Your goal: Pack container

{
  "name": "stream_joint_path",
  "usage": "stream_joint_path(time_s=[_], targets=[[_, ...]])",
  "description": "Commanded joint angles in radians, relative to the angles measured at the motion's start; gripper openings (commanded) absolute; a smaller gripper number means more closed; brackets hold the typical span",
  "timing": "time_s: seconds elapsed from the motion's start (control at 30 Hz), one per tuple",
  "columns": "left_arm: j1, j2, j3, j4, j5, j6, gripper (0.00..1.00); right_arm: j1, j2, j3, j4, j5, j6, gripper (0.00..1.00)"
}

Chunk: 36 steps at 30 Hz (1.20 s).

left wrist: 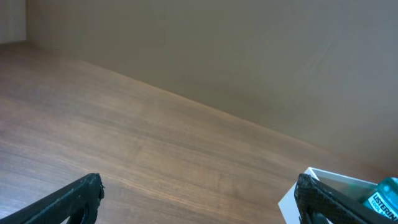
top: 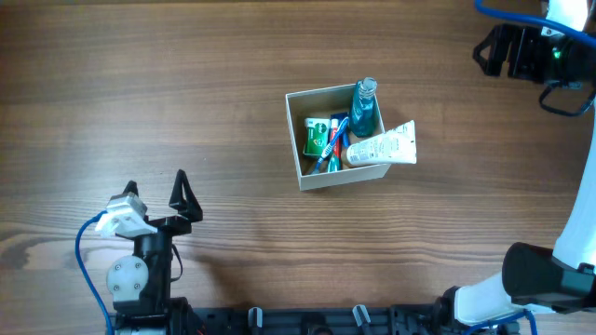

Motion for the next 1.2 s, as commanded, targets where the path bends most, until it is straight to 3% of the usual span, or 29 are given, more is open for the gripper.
stream_joint_path(time_s=[0.0,1.17], targets=[[0.005,-0.012,-0.076,0.07,-0.006,-0.011,1.0,0.002,0.002,0.002,0.003,0.009,-0.01,1.0],[0.005,-0.011,-0.092,0.061,0.006,-0.004,1.0,0.002,0.002,0.002,0.003,0.009,-0.009,1.0]])
